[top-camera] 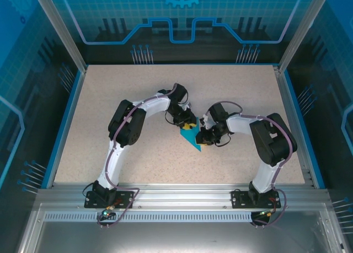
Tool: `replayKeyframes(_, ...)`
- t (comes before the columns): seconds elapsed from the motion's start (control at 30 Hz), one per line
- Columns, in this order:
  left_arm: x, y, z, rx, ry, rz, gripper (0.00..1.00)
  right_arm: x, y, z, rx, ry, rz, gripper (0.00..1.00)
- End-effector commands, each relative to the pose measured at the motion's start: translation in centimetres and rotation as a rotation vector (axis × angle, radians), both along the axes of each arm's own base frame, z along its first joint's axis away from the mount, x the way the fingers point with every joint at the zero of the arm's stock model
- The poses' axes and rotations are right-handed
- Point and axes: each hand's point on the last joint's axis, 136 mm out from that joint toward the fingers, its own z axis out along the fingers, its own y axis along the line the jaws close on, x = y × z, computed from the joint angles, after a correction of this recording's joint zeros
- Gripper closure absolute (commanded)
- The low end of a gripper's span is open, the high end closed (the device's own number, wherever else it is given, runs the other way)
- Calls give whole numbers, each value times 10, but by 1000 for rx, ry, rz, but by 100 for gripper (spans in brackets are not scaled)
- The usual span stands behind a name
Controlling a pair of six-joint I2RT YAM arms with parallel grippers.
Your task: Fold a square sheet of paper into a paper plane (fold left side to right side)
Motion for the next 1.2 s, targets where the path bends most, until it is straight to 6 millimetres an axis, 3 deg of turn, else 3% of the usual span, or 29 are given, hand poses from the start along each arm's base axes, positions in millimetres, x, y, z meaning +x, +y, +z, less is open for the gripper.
replayKeyframes(0.0,54,65,-49,177,-89,119,69,-47,-36,-44,-218,152,13,85)
replayKeyframes(0.3,65,66,-32,122,-129,148,72,-48,-35,-42,-212,149,30,87)
replayKeyframes(0.6,89,68,-17,54,-177,216,73,-51,-35,-42,-211,154,34,87)
replayKeyframes(0.83,104,82,-11,41,-190,265,73,-52,-36,-42,-215,154,38,87)
replayKeyframes(1.03,90,87,33,9,-278,249,72,-45,-34,-37,-200,122,36,87)
replayKeyframes(1.17,64,77,59,-52,-312,215,73,-43,-34,-37,-208,118,34,87)
